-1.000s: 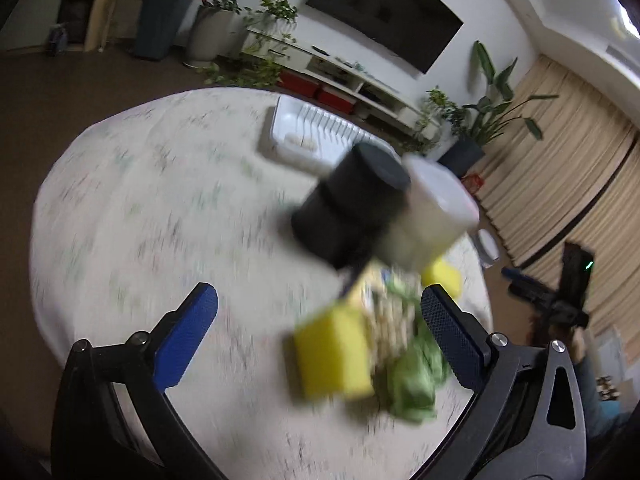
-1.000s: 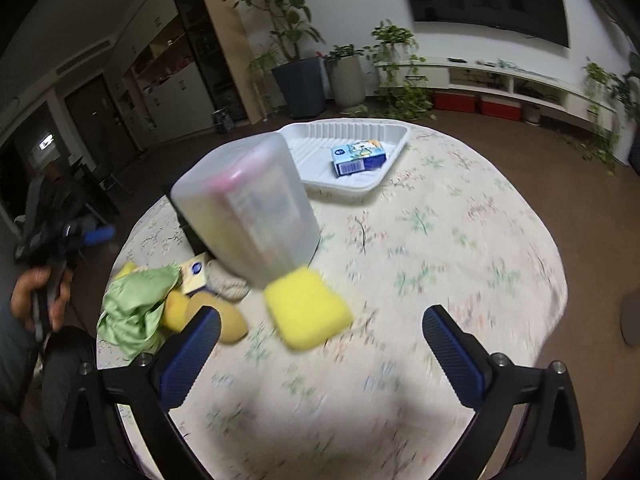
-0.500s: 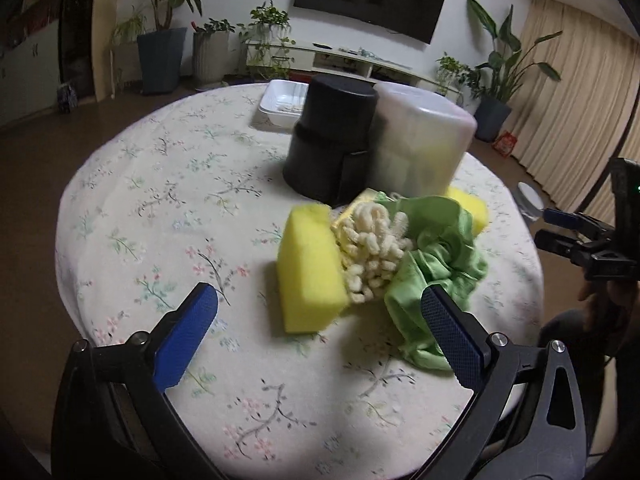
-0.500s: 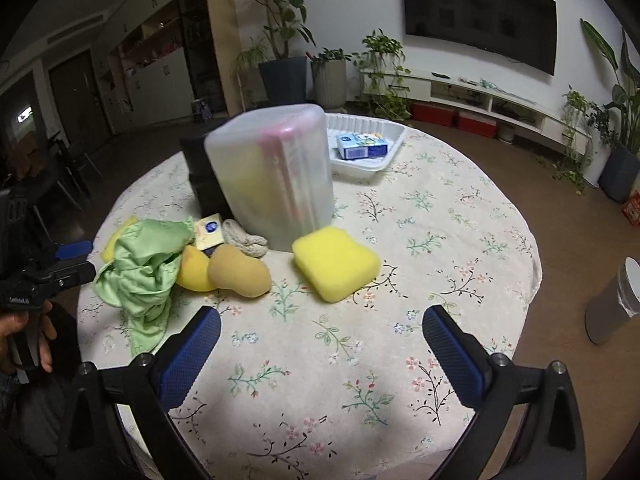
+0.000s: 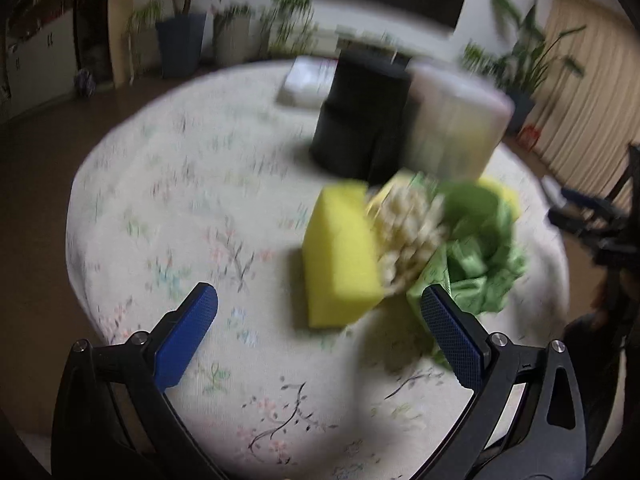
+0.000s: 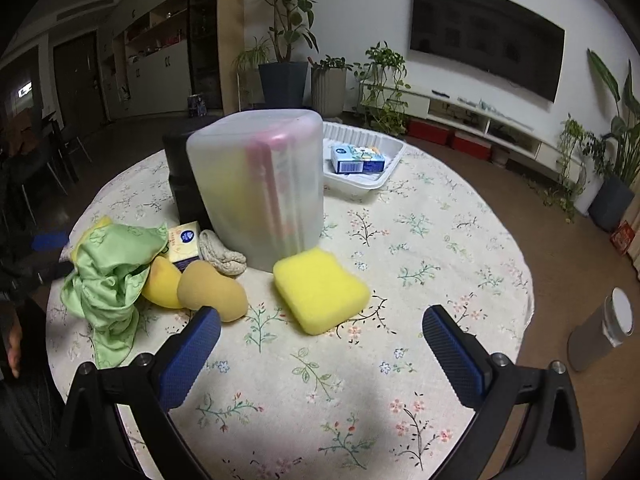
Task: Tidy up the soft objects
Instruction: 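Return both tools to the table beside the remaining objects, then grasp the square yellow sponge with the right gripper while the left grasps the long yellow sponge, then carry both yellow sponges to the white tray and release them inside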
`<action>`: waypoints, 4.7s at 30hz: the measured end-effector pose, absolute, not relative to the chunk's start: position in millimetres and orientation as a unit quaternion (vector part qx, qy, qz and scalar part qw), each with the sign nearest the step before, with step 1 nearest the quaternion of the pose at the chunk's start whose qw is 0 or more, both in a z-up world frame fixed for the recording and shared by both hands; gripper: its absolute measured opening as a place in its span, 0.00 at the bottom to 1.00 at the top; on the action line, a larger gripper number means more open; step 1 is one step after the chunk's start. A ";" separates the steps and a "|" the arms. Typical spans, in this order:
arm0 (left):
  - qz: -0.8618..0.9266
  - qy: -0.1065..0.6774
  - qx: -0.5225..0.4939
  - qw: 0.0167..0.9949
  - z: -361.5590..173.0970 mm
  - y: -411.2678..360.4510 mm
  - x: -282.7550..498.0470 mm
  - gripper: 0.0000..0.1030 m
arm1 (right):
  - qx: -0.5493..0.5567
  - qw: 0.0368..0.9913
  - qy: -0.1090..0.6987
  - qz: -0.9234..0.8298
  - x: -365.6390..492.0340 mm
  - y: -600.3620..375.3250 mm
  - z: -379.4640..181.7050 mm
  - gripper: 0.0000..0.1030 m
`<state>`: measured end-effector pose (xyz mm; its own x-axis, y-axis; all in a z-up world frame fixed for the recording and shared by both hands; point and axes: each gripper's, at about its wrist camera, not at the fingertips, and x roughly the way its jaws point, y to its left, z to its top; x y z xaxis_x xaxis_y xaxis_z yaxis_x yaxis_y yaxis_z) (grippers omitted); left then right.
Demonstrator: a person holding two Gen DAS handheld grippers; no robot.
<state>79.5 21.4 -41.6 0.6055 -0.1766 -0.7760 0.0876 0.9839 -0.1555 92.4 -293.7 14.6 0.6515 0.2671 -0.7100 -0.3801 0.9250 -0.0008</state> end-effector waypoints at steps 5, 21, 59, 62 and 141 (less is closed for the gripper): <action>-0.077 0.453 -0.064 0.886 -49.1 21.9 85.9 1.00 | -0.078 0.899 0.394 0.174 110.4 -292.1 9.6 1.00; -0.071 0.452 -0.022 0.889 -47.8 17.4 98.6 1.00 | -0.124 0.852 0.472 0.191 156.1 -265.7 -34.4 0.88; -0.104 0.451 -0.057 0.885 -51.2 19.1 92.2 0.21 | -0.062 0.865 0.451 0.210 154.0 -280.3 -37.5 0.50; -0.105 0.449 -0.069 0.885 -49.2 22.0 90.5 0.21 | -0.059 0.866 0.449 0.212 151.9 -280.3 -36.1 0.49; -0.220 0.521 0.121 0.816 -50.4 -31.5 439.5 0.53 | -0.218 0.818 0.441 0.300 433.3 -190.5 -2.1 0.80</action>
<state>439.5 -31.5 -50.4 0.3602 -0.2338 -0.9031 0.4851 0.8739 -0.0328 433.3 -190.5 -2.1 0.4315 0.2992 -0.8511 -0.6827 0.7250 -0.0913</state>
